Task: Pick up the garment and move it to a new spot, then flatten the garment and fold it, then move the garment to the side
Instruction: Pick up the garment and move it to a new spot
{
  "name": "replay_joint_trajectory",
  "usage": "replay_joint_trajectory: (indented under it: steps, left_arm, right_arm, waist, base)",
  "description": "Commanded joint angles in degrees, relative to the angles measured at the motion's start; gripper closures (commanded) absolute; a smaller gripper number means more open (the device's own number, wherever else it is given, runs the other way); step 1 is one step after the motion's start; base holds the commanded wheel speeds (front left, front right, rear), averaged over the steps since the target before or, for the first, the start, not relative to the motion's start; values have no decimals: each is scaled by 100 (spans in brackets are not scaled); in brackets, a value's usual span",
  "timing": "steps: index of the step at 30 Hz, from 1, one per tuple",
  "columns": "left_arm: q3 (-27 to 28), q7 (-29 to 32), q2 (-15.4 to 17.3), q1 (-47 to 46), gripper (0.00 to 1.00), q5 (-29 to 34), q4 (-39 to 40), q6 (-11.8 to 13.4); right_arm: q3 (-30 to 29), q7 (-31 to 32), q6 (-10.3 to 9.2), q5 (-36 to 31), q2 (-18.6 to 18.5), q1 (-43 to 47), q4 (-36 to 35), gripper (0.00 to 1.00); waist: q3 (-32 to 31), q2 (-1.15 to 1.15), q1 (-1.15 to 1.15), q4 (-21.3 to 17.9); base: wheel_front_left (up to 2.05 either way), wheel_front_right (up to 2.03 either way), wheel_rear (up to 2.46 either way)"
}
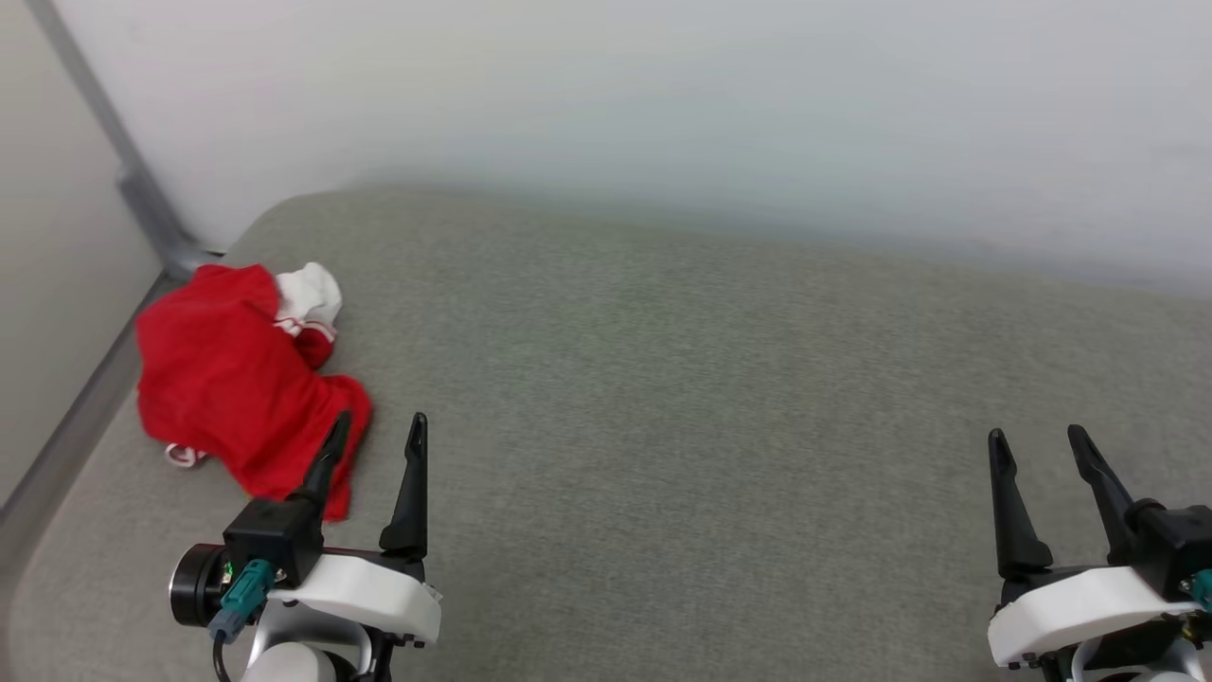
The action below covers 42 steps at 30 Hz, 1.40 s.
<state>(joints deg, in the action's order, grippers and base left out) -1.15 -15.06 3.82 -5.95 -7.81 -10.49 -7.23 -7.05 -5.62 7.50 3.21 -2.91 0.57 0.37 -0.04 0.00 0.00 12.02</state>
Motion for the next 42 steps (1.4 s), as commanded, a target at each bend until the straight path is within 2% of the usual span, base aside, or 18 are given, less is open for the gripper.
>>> replay_joint_trajectory:
  steps: [1, 14, 23, 36, 42]
  left_arm:
    - [33, -13, -2, -39, 0, -18, -5, -9]
    - [321, -13, -34, 20, 0, 22, -38, -21]
    - [445, -13, -52, -10, 0, 2, -57, -28]
    - [438, -13, -1, -86, 0, -48, -133, -30]
    - [517, -13, 143, -535, 0, -281, -333, -30]
  right_arm:
    - [9, -45, -2, 50, 4, -65, 12, 0]
    - [247, -81, -2, -21, 2, -201, 89, 0]
    - [392, -97, -2, 15, 3, -303, 145, 0]
    - [404, -153, -2, 42, 2, -372, 283, 0]
    - [435, -25, -2, -84, 1, -553, 111, 0]
  waist:
    - [10, 0, 0, 194]
    - [45, 0, 0, 1228]
    - [64, 0, 0, 1713]
    - [84, 0, 0, 1772]
    - [416, 0, 0, 1493]
  base:
    - [0, 0, 0]
    - [0, 0, 0]
    - [0, 0, 0]
    - [0, 0, 0]
    - [0, 0, 0]
